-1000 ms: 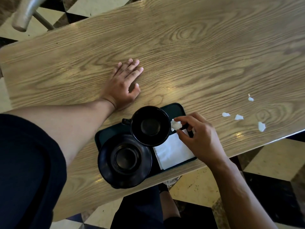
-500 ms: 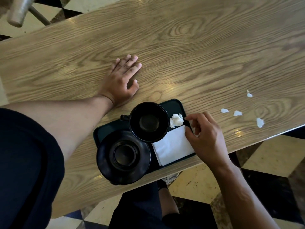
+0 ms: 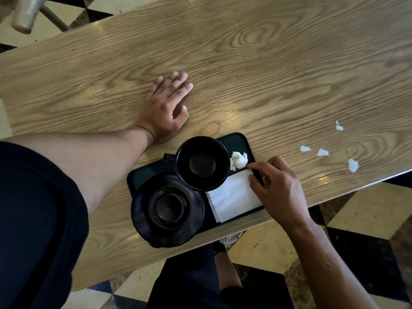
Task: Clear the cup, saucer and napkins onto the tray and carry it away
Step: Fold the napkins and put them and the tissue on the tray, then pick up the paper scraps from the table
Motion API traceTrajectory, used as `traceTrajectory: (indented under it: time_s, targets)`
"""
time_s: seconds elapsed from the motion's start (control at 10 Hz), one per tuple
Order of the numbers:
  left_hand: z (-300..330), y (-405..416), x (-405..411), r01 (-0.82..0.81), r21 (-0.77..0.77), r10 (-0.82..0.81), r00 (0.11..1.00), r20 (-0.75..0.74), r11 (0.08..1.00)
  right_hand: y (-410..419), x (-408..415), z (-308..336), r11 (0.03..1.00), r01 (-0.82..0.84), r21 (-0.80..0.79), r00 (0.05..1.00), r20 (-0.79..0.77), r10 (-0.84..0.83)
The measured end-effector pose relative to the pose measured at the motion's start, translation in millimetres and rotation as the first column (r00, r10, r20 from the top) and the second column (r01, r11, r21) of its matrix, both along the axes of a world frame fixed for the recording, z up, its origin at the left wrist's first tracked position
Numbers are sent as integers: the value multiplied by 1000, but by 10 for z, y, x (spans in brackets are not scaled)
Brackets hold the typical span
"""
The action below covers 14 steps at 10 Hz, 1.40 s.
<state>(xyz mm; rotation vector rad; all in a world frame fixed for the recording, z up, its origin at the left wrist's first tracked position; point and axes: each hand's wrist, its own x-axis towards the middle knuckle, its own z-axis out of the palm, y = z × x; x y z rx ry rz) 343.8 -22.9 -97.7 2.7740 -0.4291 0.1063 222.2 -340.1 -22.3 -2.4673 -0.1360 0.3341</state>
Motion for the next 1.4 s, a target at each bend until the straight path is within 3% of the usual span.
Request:
traceTrajectory:
  time_s: [0.5,0.6,0.7,0.8,1.0,1.1,1.2,1.3,1.4]
  targets:
    - [-17,9,4,5,-3,-5,1000,10,1000,-59,29,35,988,-79,129,996,41,75]
    - [-14,2,1,5,-11,-5,1000,10,1000,-102,31,150,921,16,388,994,-104,26]
    - [-16,-2,3,9,-13,-9,1000,10,1000,-113,62,231,750,272,602,944,-317,-88]
    - [-17,-2,3,8,-2,-8,1000,16,1000,-148,186,285,374,638,673,769,-533,-352]
    - [-13,0,8,3,2,-3,1000,0,1000,-303,516,220,105,785,611,520,-557,-648]
    - [-13,4,16,7,4,-7,1000,-3,1000,-310,655,139,75,810,581,466,-562,-683]
    - [-24,6,13,5,19,-6,1000,5,1000,-247,902,-11,228,820,525,512,-495,-702]
    - [-23,17,9,5,20,-5,1000,1,1000,-186,1006,-88,514,774,368,622,-297,-725]
    - [-15,5,15,4,16,-4,1000,0,1000,-100,1027,-86,773,614,162,768,104,-632]
